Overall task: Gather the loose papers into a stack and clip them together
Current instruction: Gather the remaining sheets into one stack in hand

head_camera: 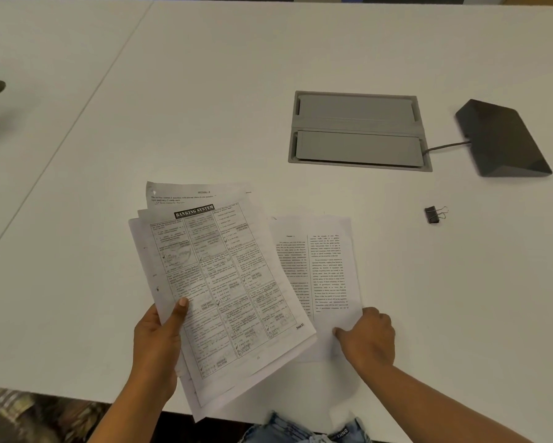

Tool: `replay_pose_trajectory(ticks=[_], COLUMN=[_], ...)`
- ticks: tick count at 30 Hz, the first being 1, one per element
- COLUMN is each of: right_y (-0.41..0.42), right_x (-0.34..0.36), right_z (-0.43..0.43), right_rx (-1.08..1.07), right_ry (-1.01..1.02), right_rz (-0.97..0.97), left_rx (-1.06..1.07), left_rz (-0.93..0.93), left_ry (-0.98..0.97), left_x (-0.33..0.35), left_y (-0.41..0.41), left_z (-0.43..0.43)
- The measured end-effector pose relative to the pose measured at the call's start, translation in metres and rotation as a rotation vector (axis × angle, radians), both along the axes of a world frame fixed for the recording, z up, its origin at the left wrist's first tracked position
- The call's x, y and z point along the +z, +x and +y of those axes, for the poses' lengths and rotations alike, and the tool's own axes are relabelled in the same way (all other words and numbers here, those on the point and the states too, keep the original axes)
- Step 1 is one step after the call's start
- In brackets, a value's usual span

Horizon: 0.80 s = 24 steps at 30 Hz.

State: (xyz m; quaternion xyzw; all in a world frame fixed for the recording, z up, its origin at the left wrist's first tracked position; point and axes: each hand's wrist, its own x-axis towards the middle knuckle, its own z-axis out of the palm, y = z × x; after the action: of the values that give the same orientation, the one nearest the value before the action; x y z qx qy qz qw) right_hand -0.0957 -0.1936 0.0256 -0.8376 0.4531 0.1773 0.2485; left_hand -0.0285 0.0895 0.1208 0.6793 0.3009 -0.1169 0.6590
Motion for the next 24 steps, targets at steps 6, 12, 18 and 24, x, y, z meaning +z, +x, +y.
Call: replay_pose_trajectory(ticks=[6, 12, 18, 24], right_y=[0.009, 0.014, 0.004, -0.021], right_x=[-0.002, -0.004, 0.008, 0.023], right_z=[0.002, -0.008, -0.039, -0.085], right_rx=[-0.060, -0.062, 0.016, 0.019], right_ry=[0.111, 0.206, 0.124, 0.214], right_rz=[-0.007, -0.053, -0.211, -0.363], left_rx=[0.005, 0.001, 0.022, 0.026], left_rz=[0.001, -0.003, -0.012, -0.044], left_ry=[0.005, 0.007, 0.020, 0.039], left_x=[-0.001, 0.000, -0.001, 0.006], left_y=[-0.002, 0.001, 0.005, 0.012], left_z=[-0.001, -0.001, 0.005, 0.014])
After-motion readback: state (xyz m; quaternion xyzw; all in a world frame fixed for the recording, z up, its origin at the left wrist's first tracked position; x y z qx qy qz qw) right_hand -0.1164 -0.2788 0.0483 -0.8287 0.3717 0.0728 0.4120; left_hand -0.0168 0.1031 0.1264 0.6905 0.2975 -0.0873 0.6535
